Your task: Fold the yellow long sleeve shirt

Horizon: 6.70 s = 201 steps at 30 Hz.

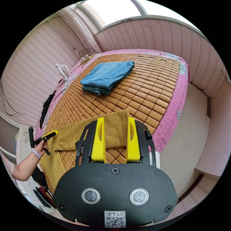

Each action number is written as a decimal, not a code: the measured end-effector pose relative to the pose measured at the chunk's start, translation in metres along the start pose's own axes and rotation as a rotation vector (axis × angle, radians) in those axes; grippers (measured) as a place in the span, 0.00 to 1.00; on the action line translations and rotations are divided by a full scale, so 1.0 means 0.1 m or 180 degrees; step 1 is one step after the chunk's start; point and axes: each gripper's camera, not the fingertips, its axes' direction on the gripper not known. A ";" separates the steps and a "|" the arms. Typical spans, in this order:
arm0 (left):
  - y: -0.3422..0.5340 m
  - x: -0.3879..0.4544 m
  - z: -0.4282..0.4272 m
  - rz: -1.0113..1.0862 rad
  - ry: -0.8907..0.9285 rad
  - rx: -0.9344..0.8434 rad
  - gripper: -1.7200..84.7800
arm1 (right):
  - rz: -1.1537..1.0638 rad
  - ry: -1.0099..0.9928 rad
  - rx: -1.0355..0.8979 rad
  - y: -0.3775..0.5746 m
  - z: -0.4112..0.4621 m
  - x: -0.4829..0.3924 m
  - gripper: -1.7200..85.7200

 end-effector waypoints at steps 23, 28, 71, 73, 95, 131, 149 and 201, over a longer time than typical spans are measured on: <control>0.30 0.00 -0.52 -0.0288 0.0108 0.0556 0.09 | -0.0739 0.0164 0.0205 -0.01 0.13 -0.75 0.02; 1.14 0.06 -0.95 -0.0455 0.0250 0.0626 0.08 | -0.0885 0.0355 -0.0014 0.22 0.50 -0.91 0.02; 5.79 -0.45 -2.52 -0.2679 -0.0307 0.0911 0.05 | -0.6447 -0.2956 -0.2908 3.51 2.12 -9.46 0.03; 6.15 -0.45 -2.76 -0.2833 -0.0279 0.1099 0.06 | -0.6528 -0.3720 -0.3695 3.40 1.91 -9.44 0.03; 7.45 -0.43 -3.19 -0.4125 -0.0070 0.1176 0.14 | -0.5805 -0.1704 -0.2532 3.96 2.75 -8.58 0.10; 8.32 -1.50 -3.05 -0.4952 -0.1403 0.0582 0.10 | -0.6737 -0.1339 -0.1546 6.22 2.63 -8.46 0.14; 7.06 -0.70 -4.07 -0.2806 -0.0351 0.3233 0.01 | -0.3890 -0.3095 -0.0949 2.97 1.72 -6.90 0.03; 3.12 0.90 -1.03 -0.0800 0.0118 -0.0007 0.04 | 0.0080 -0.0756 0.0553 -0.47 0.81 -1.29 0.05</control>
